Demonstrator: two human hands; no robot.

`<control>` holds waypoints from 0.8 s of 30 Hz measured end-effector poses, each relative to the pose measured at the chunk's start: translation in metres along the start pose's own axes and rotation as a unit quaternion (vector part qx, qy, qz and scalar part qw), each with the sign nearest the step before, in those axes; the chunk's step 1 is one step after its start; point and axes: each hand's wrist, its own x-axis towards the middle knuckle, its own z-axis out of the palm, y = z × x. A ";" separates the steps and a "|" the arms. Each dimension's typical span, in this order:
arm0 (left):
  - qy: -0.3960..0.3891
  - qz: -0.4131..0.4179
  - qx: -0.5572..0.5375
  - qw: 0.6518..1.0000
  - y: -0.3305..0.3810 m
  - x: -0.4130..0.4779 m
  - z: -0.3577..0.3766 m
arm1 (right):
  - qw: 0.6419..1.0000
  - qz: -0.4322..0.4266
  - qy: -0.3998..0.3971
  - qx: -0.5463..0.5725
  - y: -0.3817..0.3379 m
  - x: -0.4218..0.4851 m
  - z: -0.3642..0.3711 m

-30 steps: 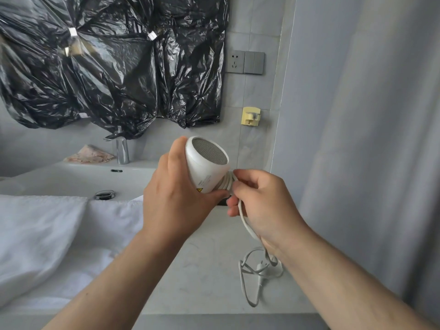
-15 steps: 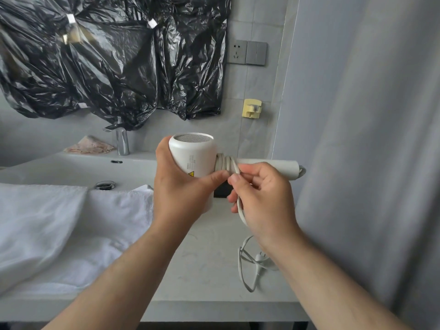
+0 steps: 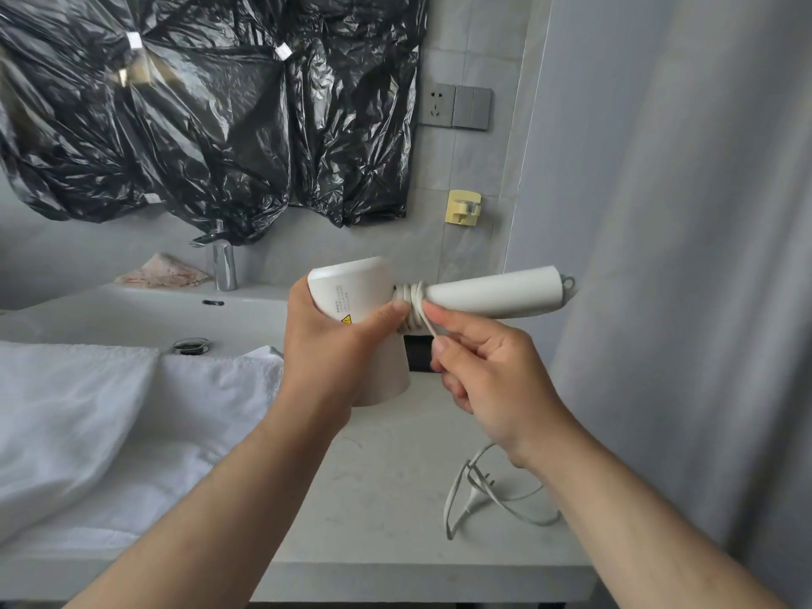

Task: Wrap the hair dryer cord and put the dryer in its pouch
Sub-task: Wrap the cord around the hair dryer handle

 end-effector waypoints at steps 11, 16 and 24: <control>-0.077 -0.137 -0.078 0.984 -0.007 -0.006 0.001 | 0.996 -0.025 0.082 0.013 0.011 0.000 0.002; -0.083 -0.168 -0.079 0.979 -0.012 -0.008 -0.003 | 0.996 0.029 0.083 0.021 0.020 0.004 -0.005; -0.141 -0.182 -0.057 0.971 -0.005 -0.006 -0.009 | 0.995 0.045 0.040 -0.083 0.027 0.010 -0.023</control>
